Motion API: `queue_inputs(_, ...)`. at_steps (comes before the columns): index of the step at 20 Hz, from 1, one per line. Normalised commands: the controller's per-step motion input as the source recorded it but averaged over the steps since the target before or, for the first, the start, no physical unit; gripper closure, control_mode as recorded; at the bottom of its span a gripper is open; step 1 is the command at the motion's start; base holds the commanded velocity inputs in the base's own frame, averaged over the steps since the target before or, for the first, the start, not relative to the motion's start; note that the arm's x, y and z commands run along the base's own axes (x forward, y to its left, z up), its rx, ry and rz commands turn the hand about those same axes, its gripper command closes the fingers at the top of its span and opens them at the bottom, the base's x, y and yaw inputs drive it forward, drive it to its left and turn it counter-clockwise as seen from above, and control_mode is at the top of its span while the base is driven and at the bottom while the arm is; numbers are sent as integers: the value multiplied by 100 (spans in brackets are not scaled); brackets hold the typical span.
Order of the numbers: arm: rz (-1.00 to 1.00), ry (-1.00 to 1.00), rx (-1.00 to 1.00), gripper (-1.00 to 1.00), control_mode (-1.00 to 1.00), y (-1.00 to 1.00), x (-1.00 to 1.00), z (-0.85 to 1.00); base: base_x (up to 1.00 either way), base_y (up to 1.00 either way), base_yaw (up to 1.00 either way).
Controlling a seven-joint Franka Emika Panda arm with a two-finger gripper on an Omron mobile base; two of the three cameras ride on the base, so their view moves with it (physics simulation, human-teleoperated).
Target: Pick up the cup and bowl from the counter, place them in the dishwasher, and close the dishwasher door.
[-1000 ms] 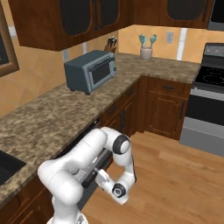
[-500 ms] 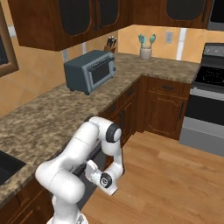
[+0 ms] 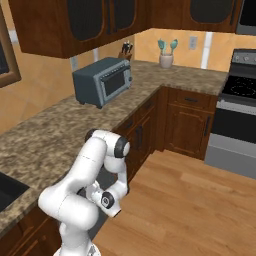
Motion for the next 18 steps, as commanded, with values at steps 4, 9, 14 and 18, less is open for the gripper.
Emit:
queue_inputs(4,2,-2,40,-100,-100,52,7,-22,0,0,0)
queue_inputs(9,2,0,34,-100,-100,85,27,-4,0,0,0)
queue_inputs(14,2,0,27,-100,-100,55,21,5,0,0,0)
queue_inputs(18,0,0,-1,-100,-100,5,18,43,0,0,0)
